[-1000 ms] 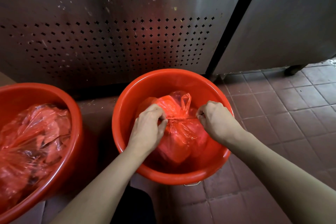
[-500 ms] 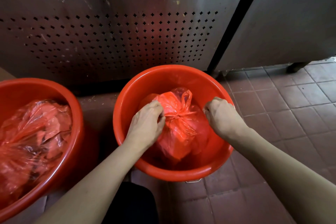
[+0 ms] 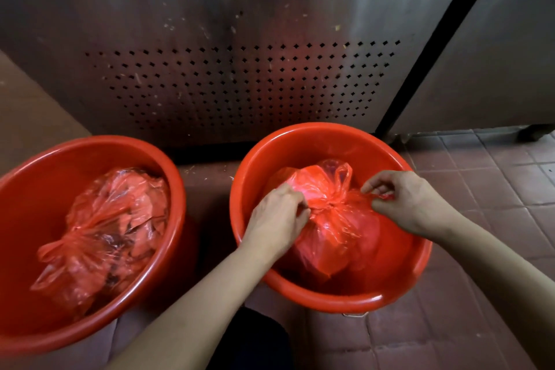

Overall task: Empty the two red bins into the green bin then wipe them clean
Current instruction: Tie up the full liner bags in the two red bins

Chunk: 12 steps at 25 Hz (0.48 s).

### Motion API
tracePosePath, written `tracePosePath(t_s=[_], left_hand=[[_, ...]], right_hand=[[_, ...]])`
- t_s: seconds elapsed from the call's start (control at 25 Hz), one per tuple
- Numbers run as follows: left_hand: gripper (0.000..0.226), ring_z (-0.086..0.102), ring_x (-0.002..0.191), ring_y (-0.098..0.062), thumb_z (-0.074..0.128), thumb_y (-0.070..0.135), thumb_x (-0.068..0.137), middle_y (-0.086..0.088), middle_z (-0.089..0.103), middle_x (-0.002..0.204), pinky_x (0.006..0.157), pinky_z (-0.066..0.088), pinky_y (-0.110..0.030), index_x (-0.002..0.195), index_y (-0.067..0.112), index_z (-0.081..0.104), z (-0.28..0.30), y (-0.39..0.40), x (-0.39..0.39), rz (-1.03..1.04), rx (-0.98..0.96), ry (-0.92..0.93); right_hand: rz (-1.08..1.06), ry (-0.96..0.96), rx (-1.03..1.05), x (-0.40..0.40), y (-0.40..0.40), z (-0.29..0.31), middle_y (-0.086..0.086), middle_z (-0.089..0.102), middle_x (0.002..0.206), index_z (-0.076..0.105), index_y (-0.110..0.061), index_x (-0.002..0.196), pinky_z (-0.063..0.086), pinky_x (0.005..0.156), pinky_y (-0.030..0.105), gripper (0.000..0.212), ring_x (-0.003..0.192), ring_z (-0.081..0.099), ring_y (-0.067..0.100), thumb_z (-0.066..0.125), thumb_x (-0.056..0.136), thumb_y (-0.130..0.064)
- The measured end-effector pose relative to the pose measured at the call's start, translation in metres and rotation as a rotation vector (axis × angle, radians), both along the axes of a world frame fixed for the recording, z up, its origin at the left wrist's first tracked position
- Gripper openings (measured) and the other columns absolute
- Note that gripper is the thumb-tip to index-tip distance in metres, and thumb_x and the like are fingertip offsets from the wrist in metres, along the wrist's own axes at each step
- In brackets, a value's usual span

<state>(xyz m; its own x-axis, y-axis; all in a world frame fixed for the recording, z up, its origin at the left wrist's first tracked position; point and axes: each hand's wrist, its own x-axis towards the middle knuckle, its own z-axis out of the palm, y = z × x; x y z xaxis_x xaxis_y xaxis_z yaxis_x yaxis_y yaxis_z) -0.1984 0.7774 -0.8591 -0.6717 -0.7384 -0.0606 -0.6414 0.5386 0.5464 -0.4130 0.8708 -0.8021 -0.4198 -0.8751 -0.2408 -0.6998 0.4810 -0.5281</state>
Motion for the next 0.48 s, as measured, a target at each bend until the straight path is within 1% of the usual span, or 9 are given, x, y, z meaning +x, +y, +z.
tracePosePath(t_s=[0.08,0.16,0.2,0.28,0.36,0.4,0.48], left_hand=[[0.018,0.060,0.108,-0.022,0.063,0.032,0.095,0.003,0.061,0.110,0.090,0.050,-0.040,0.110,0.023,0.068,0.007,-0.001,0.009,-0.005,0.000,0.040],[0.016,0.060,0.104,-0.018,0.062,0.030,0.096,0.005,0.061,0.107,0.087,0.048,-0.034,0.110,0.025,0.068,0.016,-0.003,0.019,0.004,-0.015,0.081],[0.015,0.060,0.102,-0.016,0.061,0.029,0.096,0.006,0.061,0.105,0.085,0.047,-0.032,0.109,0.025,0.068,0.023,-0.005,0.024,0.012,-0.032,0.096],[0.014,0.059,0.100,-0.013,0.060,0.029,0.096,0.009,0.060,0.101,0.081,0.043,-0.027,0.107,0.026,0.068,0.037,-0.011,0.033,0.036,-0.064,0.112],[0.013,0.059,0.097,-0.012,0.060,0.028,0.096,0.012,0.059,0.097,0.079,0.041,-0.026,0.105,0.027,0.069,0.049,-0.019,0.041,0.079,-0.068,0.117],[0.013,0.059,0.097,-0.012,0.060,0.028,0.096,0.012,0.059,0.097,0.080,0.042,-0.027,0.105,0.027,0.069,0.055,-0.022,0.045,0.107,-0.057,0.115],[0.013,0.060,0.095,-0.014,0.060,0.026,0.095,0.011,0.061,0.096,0.081,0.045,-0.030,0.103,0.027,0.070,0.064,-0.025,0.057,0.162,-0.032,0.099]], right_hand=[[-0.059,0.011,-0.088,0.009,-0.004,0.002,-0.013,0.069,0.083,0.075,-0.027,0.089,0.039,0.066,0.002,0.024,0.076,0.060,-0.002,0.071,0.081,-0.005],[-0.134,0.037,-0.189,0.017,-0.012,0.005,-0.011,0.070,0.086,0.076,-0.028,0.089,0.039,0.066,0.009,0.022,0.075,0.061,0.004,0.072,0.082,-0.007],[-0.162,0.028,-0.223,0.021,-0.018,0.007,-0.010,0.070,0.084,0.076,-0.027,0.089,0.041,0.067,0.013,0.021,0.074,0.061,0.008,0.072,0.082,-0.008],[-0.204,-0.071,-0.256,0.027,-0.030,0.007,-0.010,0.065,0.075,0.075,-0.023,0.087,0.044,0.063,0.014,0.019,0.064,0.058,0.008,0.073,0.081,-0.005],[-0.281,-0.249,-0.245,0.031,-0.045,0.003,-0.004,0.065,0.070,0.074,-0.018,0.091,0.049,0.060,0.017,0.018,0.055,0.056,0.008,0.077,0.080,-0.004],[-0.324,-0.326,-0.216,0.034,-0.051,0.001,0.002,0.068,0.072,0.073,-0.015,0.094,0.053,0.062,0.022,0.017,0.055,0.059,0.009,0.079,0.081,-0.006],[-0.398,-0.396,-0.158,0.039,-0.057,-0.002,0.007,0.073,0.077,0.070,-0.011,0.095,0.057,0.072,0.034,0.017,0.061,0.064,0.014,0.080,0.082,-0.010]])
